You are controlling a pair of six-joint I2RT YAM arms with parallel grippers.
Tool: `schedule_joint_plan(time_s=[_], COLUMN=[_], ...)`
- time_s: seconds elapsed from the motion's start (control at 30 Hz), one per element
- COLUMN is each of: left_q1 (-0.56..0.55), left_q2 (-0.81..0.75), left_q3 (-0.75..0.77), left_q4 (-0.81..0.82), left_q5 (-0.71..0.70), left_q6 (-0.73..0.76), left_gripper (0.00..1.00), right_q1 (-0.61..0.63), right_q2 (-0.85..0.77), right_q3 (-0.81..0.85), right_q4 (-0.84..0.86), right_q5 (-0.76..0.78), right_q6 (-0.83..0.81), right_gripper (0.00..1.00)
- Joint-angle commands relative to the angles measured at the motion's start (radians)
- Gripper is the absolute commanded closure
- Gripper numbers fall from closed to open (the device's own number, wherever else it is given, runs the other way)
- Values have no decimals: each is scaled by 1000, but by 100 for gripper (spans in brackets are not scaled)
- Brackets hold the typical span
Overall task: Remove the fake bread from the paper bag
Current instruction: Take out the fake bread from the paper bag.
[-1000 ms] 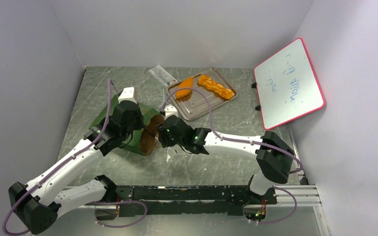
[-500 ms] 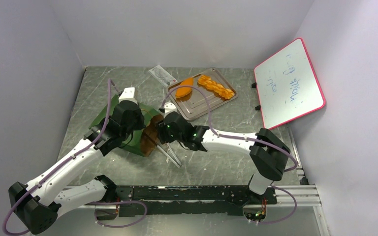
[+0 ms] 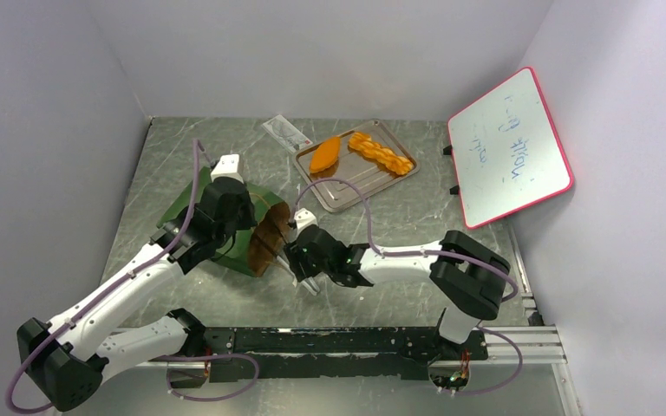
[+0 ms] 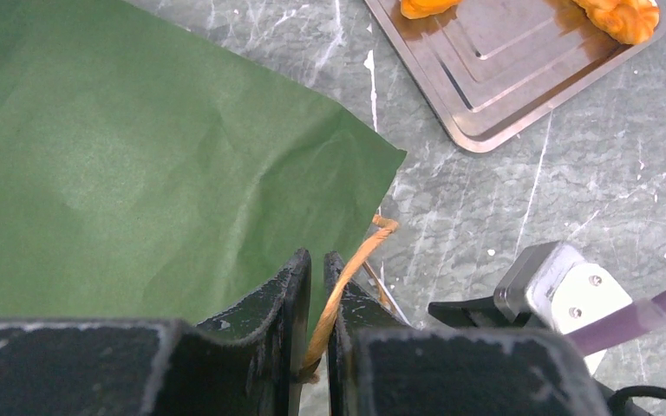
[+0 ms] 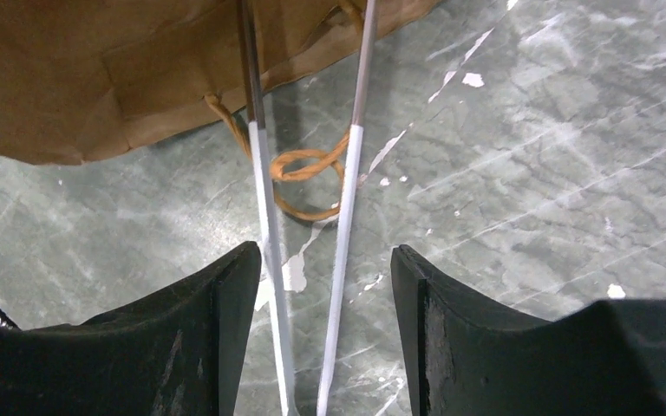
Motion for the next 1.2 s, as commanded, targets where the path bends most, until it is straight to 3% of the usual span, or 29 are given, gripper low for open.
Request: schedule_joint_plan(time_s=[0.0, 0.43, 0.67, 0.83, 1.17], left_q1=[-6, -5, -6, -6, -6], left_q2=[8, 14, 19, 16, 27], left_q3=[-7, -12, -25, -29, -19], left_q4=[26, 30, 36, 33, 1], left_q5=[18, 25, 29, 17, -51], left_q6=[-3, -8, -11, -12, -55], left_gripper=[93, 93, 93, 93, 93], right_q1=[24, 34, 32, 34, 42], right_q2=[5, 145, 197, 137, -48], right_q3=[-21, 18, 38, 27, 35], right_q4=[74, 114, 149, 117, -63], right_q5=[28, 81, 89, 78, 65], right_q6=[-21, -54, -73, -47, 47], right_gripper=[42, 43, 62, 75, 76])
